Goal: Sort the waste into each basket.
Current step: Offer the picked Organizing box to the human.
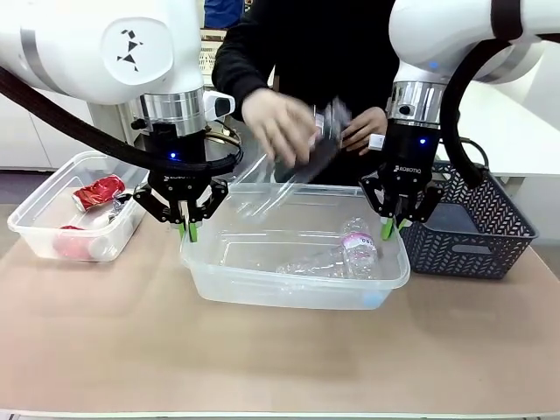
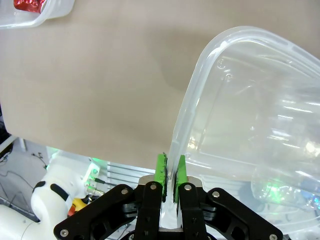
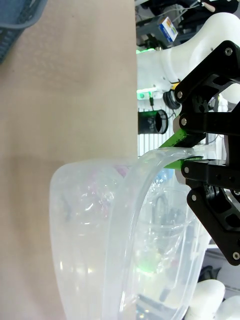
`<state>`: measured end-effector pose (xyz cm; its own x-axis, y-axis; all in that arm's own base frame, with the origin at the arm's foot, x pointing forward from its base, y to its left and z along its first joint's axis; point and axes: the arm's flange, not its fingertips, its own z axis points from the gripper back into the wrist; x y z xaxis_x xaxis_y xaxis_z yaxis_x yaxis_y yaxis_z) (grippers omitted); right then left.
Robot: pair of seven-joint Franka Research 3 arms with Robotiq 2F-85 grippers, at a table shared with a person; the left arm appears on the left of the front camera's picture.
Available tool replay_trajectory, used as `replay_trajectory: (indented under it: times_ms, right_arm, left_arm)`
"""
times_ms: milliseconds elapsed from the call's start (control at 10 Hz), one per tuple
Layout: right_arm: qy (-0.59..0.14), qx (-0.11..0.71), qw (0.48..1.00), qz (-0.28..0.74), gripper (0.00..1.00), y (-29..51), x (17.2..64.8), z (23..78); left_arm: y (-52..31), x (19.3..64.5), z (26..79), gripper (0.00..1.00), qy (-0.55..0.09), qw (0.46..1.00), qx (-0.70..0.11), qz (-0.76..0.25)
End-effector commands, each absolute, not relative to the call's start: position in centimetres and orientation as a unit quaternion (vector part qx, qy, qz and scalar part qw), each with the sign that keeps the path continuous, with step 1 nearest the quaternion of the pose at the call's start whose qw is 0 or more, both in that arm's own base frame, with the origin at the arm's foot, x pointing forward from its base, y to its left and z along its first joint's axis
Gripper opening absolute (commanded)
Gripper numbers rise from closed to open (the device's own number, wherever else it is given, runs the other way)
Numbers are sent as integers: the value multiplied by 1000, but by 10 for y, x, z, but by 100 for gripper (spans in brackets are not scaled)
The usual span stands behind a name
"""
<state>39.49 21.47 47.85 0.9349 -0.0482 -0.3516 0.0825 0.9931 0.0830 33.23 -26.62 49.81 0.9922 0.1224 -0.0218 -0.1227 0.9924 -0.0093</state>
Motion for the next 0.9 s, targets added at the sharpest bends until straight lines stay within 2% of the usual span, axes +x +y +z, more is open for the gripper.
replay_trajectory:
  times_ms: [0,800]
  right_arm:
    - [175,51,983,-30,0,216,394,483]
    - [175,51,983,-30,0,216,394,483]
  left_arm:
    - [-263,330,496,0,11,997,-7,82]
    - [-263,330,496,0,11,997,-7,82]
